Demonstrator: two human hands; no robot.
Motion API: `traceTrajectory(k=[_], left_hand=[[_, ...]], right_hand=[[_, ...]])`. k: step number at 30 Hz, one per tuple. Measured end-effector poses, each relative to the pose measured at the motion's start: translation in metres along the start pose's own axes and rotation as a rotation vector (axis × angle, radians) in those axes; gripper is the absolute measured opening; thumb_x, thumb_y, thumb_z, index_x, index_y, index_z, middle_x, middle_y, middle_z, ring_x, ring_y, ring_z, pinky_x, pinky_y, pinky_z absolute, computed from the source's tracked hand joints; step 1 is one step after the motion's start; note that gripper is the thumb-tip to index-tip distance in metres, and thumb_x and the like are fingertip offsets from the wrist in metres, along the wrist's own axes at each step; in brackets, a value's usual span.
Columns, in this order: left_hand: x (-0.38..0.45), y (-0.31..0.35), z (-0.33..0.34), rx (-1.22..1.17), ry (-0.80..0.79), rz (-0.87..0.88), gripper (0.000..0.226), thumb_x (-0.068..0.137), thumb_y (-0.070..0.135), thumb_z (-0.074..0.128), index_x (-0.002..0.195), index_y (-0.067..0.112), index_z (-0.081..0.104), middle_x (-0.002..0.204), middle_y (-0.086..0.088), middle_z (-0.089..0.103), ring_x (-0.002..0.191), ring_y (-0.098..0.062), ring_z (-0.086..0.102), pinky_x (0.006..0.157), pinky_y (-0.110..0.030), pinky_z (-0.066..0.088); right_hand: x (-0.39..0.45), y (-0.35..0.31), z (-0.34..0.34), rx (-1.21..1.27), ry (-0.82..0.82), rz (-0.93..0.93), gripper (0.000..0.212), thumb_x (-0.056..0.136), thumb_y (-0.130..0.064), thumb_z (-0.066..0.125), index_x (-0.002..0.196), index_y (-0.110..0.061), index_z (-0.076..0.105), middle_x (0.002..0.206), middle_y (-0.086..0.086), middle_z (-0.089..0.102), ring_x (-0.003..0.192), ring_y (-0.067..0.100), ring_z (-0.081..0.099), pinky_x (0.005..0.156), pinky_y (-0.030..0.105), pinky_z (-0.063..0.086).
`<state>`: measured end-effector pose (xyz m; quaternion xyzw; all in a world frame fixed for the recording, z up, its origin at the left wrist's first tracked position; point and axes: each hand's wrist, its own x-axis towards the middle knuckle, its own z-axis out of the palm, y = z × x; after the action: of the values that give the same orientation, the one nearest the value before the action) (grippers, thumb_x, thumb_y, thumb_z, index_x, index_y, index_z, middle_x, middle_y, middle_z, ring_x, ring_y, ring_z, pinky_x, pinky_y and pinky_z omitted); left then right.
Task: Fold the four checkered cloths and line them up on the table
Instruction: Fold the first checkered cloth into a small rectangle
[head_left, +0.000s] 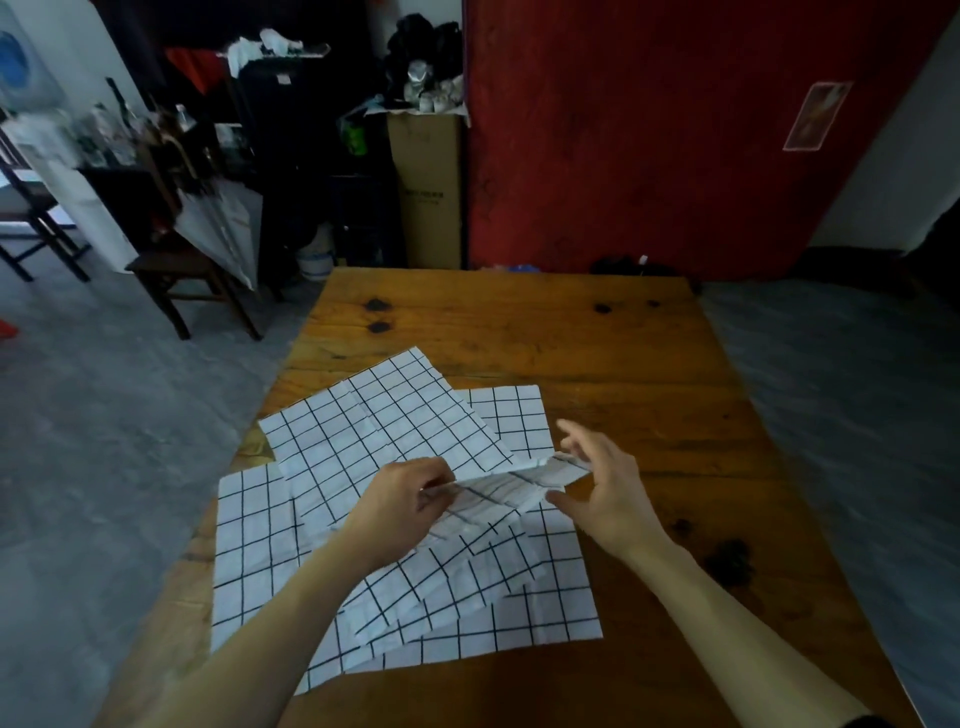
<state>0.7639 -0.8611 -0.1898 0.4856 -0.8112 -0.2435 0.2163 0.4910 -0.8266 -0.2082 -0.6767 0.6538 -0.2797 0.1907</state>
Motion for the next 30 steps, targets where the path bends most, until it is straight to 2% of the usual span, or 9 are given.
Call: traceTrajectory(k=[2,6,10,14,19,21,23,27,30], left_hand=[[-0.003,0.001,-0.012,-0.087,0.022,-0.076,0.014,0.091,0.021,0.069,0.081,0.026,0.061,0.074,0.013,0.064,0.072,-0.005,0.059,0.064,-0.019,0.050],[-0.007,-0.004,-0.034,-0.285,0.125,-0.144,0.020,0.088,0.014,0.073,0.077,0.025,0.061,0.064,0.014,0.059,0.059,-0.004,0.052,0.056,-0.016,0.043],[-0.007,-0.003,-0.050,-0.524,0.209,-0.214,0.015,0.085,0.018,0.073,0.080,0.009,0.062,0.072,-0.011,0.063,0.065,-0.026,0.059,0.062,-0.044,0.053],[-0.007,-0.005,-0.059,-0.658,0.316,-0.299,0.021,0.089,0.010,0.070,0.083,-0.004,0.056,0.072,-0.013,0.059,0.065,-0.023,0.055,0.062,-0.043,0.051],[-0.009,-0.012,-0.063,-0.683,0.378,-0.416,0.014,0.090,0.011,0.068,0.089,0.000,0.060,0.074,-0.024,0.056,0.066,-0.027,0.052,0.062,-0.045,0.049],[-0.009,-0.016,-0.061,-0.667,0.353,-0.480,0.023,0.090,0.017,0.069,0.102,0.002,0.056,0.069,-0.012,0.055,0.064,-0.027,0.048,0.061,-0.044,0.046],[-0.011,-0.017,-0.057,-0.705,0.295,-0.552,0.046,0.088,0.023,0.074,0.124,0.018,0.046,0.079,-0.006,0.068,0.066,-0.024,0.062,0.064,-0.046,0.056],[-0.014,-0.016,-0.048,-0.622,0.194,-0.571,0.093,0.074,0.013,0.086,0.137,0.045,0.026,0.096,-0.008,0.069,0.079,-0.020,0.072,0.062,-0.025,0.057],[-0.014,-0.017,-0.045,-0.464,0.137,-0.503,0.074,0.071,0.007,0.087,0.124,0.040,0.048,0.095,-0.005,0.068,0.079,-0.016,0.068,0.061,-0.020,0.054]], right_hand=[[0.004,0.010,0.000,0.067,-0.012,0.117,0.104,0.069,-0.037,0.086,0.152,-0.033,0.023,0.139,-0.015,0.043,0.130,0.004,0.035,0.111,0.036,0.029],[0.012,0.016,0.010,0.454,-0.136,0.279,0.119,0.054,-0.054,0.092,0.151,-0.033,0.024,0.149,-0.008,0.042,0.137,0.013,0.039,0.114,0.046,0.034],[0.019,0.005,0.024,0.824,-0.229,0.288,0.072,0.069,-0.033,0.090,0.130,-0.015,0.055,0.131,0.003,0.062,0.126,0.019,0.055,0.110,0.045,0.041],[0.029,-0.022,0.028,0.887,-0.226,0.248,0.026,0.073,-0.017,0.083,0.092,-0.005,0.070,0.090,0.009,0.073,0.095,0.027,0.069,0.089,0.036,0.055],[0.036,-0.044,0.022,0.827,-0.156,0.219,0.010,0.088,-0.012,0.071,0.096,-0.006,0.069,0.089,0.007,0.075,0.089,0.022,0.072,0.075,0.027,0.058],[0.038,-0.047,0.020,0.799,-0.134,0.196,0.012,0.090,-0.013,0.069,0.101,-0.009,0.069,0.095,0.005,0.076,0.093,0.019,0.072,0.078,0.030,0.059],[0.039,-0.051,0.019,0.774,-0.098,0.195,0.016,0.090,-0.015,0.069,0.106,-0.011,0.067,0.102,0.009,0.074,0.097,0.023,0.070,0.086,0.040,0.059],[0.041,-0.043,0.022,0.732,0.022,0.356,0.045,0.082,-0.037,0.075,0.120,-0.032,0.051,0.108,0.007,0.070,0.095,0.021,0.070,0.085,0.048,0.059],[0.038,-0.034,0.018,0.714,0.023,0.344,0.065,0.070,-0.052,0.079,0.125,-0.044,0.045,0.112,0.008,0.068,0.101,0.022,0.068,0.086,0.045,0.059]])
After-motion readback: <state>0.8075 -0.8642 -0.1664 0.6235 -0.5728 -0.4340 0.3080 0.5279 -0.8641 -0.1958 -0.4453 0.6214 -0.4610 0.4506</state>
